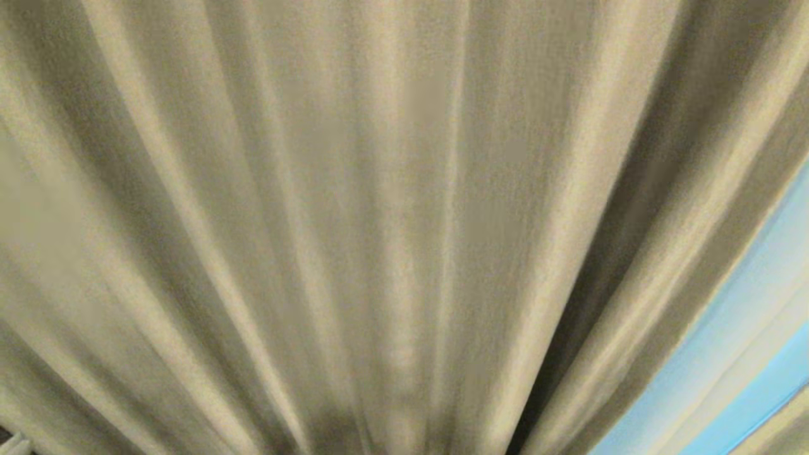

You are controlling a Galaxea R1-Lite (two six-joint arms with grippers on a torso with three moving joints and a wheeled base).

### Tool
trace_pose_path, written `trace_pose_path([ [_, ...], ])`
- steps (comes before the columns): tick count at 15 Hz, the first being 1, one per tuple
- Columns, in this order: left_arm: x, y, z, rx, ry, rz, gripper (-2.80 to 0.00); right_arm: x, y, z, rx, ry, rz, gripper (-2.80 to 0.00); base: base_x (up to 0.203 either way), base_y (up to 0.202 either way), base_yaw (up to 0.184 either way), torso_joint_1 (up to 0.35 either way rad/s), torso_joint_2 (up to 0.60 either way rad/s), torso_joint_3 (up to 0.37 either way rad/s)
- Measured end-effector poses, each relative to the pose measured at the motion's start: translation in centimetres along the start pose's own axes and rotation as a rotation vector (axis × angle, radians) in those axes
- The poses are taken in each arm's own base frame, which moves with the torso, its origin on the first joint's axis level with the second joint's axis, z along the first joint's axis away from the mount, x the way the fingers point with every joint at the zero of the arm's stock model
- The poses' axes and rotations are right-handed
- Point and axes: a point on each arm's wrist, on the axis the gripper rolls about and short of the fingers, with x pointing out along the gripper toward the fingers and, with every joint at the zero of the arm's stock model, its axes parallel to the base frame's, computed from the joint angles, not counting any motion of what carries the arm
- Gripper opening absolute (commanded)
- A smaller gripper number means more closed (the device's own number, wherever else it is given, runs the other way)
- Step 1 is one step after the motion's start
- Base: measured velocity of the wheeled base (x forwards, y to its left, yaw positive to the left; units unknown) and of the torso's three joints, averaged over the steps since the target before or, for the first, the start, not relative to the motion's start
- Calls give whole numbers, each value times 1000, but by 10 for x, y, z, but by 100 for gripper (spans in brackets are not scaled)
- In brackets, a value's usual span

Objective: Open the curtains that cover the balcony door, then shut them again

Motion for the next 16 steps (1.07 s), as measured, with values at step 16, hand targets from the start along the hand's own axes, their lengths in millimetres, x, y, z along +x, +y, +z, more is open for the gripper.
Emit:
trace_pose_path([
  [16,-13,5,-25,99,-108,-179,-280,0,0,0,0,0,0,-280,0,0,0,0,0,0],
])
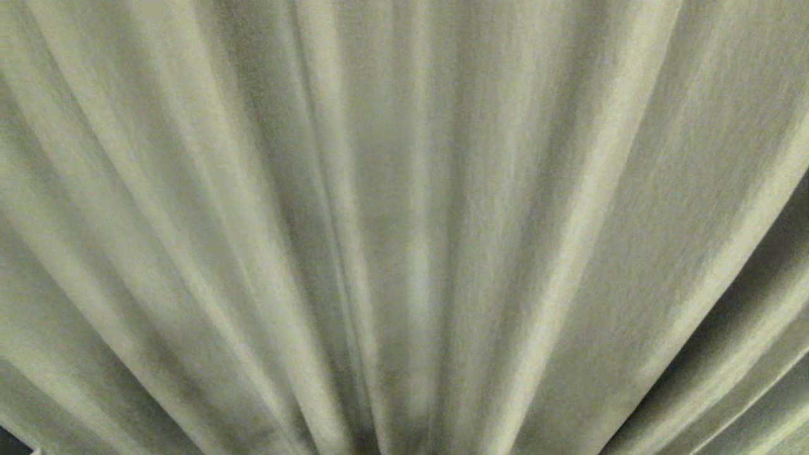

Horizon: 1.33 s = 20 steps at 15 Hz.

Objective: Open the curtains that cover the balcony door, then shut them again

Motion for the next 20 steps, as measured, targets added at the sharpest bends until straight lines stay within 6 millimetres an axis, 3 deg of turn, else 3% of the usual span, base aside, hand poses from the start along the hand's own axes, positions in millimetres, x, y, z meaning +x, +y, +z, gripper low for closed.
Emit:
trace_pose_path([
  [20,-6,-1,-8,7,-11,-18,-280,0,0,0,0,0,0,-280,0,0,0,0,0,0],
])
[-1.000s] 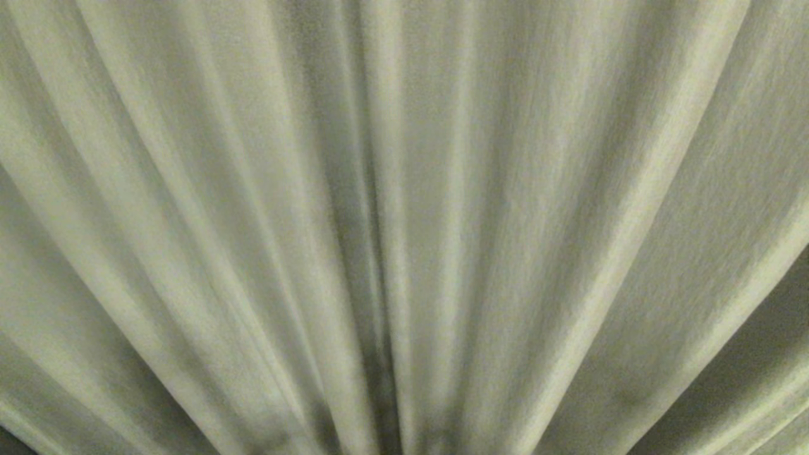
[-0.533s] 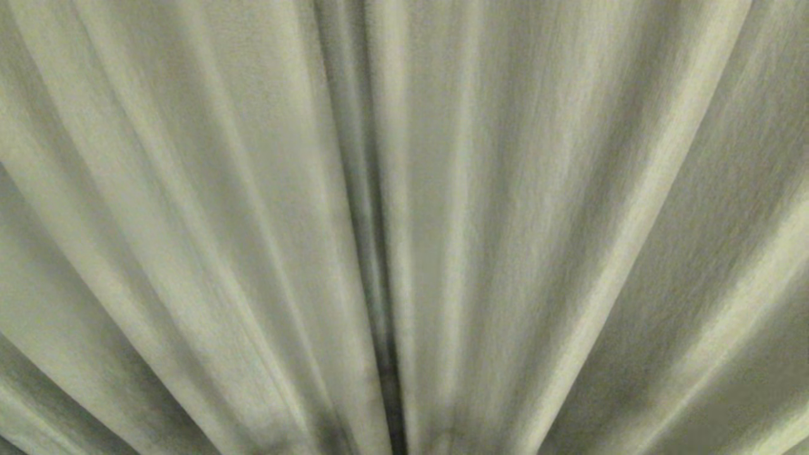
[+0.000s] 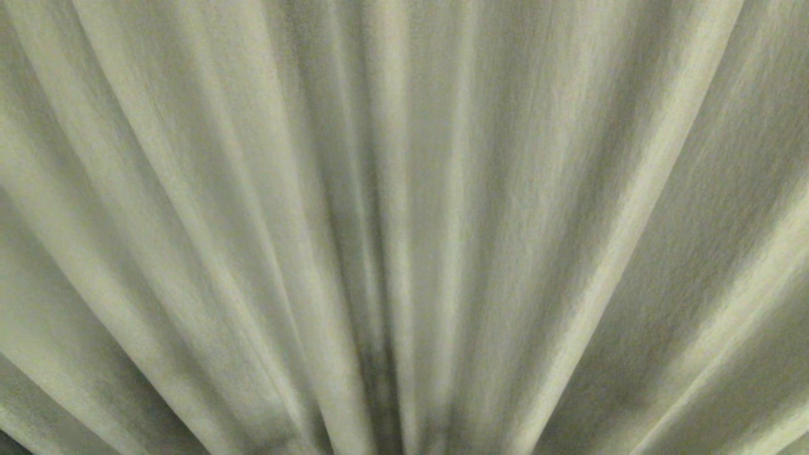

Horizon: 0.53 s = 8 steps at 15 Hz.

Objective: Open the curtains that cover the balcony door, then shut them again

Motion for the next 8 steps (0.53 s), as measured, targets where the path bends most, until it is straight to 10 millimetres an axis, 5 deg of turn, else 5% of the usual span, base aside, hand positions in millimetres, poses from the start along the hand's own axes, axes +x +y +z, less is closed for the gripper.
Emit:
trace_pose_path([
  [8,0,0,0,0,0,0,-280,0,0,0,0,0,0,-280,0,0,0,0,0,0],
])
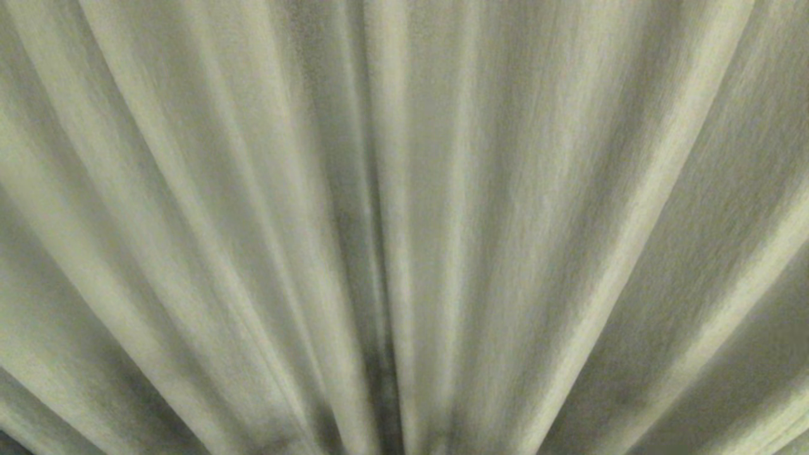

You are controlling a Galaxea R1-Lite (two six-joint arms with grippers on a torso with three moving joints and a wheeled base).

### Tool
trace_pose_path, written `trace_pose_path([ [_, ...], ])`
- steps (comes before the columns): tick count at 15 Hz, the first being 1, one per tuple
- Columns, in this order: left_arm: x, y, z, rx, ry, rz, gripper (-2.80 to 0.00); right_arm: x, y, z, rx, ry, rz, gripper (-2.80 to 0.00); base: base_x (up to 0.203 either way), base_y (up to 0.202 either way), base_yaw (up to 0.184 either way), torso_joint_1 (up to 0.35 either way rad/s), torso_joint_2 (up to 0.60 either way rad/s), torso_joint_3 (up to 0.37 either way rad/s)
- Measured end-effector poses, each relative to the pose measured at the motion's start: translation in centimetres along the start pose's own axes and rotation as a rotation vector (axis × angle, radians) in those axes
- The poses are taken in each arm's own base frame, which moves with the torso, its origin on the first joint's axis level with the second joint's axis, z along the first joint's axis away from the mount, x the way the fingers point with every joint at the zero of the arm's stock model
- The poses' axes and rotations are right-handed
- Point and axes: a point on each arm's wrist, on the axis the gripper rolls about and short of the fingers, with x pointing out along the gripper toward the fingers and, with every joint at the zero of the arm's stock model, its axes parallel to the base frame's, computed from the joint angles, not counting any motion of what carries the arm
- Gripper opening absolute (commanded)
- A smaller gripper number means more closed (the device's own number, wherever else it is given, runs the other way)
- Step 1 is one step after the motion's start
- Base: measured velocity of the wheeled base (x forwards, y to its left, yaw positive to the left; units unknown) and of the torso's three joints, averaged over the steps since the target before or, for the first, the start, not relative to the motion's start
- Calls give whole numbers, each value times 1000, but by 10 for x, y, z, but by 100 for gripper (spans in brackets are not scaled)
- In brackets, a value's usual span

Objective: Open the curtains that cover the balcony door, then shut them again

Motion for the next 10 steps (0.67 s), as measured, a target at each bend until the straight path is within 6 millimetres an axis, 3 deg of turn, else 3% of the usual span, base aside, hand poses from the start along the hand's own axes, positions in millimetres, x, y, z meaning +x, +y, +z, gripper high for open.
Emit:
trace_pose_path([
  [10,0,0,0,0,-1,1,-280,0,-1,0,91,-2,-24,-280,0,0,0,0,0,0],
])
